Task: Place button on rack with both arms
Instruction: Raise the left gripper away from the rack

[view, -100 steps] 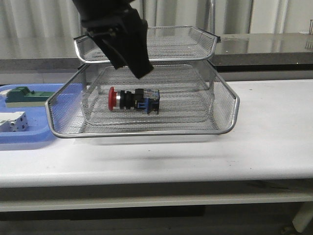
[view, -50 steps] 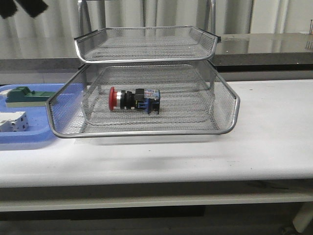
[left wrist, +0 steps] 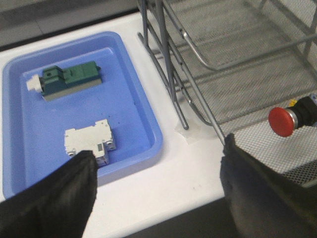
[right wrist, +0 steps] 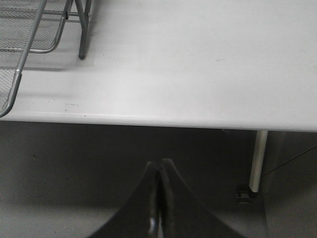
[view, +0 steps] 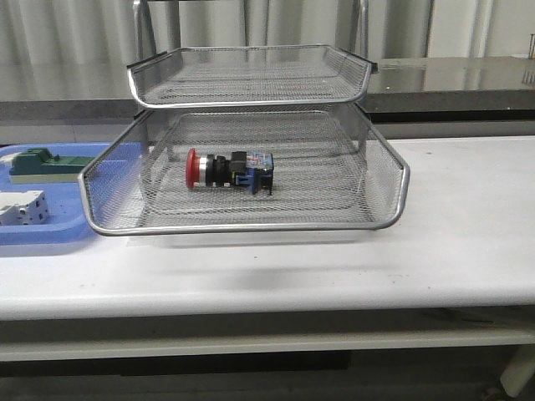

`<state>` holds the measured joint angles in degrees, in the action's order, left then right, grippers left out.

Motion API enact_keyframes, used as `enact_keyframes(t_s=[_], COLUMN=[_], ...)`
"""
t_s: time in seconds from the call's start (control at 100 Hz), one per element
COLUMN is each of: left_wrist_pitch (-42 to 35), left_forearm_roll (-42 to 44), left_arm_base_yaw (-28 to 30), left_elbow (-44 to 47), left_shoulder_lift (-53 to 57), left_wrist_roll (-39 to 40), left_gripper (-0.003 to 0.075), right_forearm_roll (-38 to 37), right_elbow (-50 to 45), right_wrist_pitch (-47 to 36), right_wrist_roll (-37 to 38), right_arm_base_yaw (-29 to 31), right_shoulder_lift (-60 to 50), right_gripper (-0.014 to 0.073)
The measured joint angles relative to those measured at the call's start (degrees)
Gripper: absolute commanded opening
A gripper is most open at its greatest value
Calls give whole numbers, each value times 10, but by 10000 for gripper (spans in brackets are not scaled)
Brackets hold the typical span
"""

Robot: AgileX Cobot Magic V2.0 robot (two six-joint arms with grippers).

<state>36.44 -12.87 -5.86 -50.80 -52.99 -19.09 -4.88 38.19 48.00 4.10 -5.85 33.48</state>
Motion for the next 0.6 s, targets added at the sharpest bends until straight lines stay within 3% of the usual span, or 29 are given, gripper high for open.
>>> enact_keyframes(t_s=[0.32,0.6], left_wrist_pitch=[-180,-283], left_forearm_roll=[-6,-41], left_arm_base_yaw=[0,0], left_elbow=[226,344], left_shoulder_lift=[214,357], left_wrist_roll=[12,15], left_gripper=[505,505], right_forearm_roll=[0,0], right_elbow=[0,0], right_wrist_pitch=[0,0], right_wrist_roll=[0,0], right_arm_base_yaw=[0,0], right_shoulder_lift=[0,0], right_gripper=[-68,-68])
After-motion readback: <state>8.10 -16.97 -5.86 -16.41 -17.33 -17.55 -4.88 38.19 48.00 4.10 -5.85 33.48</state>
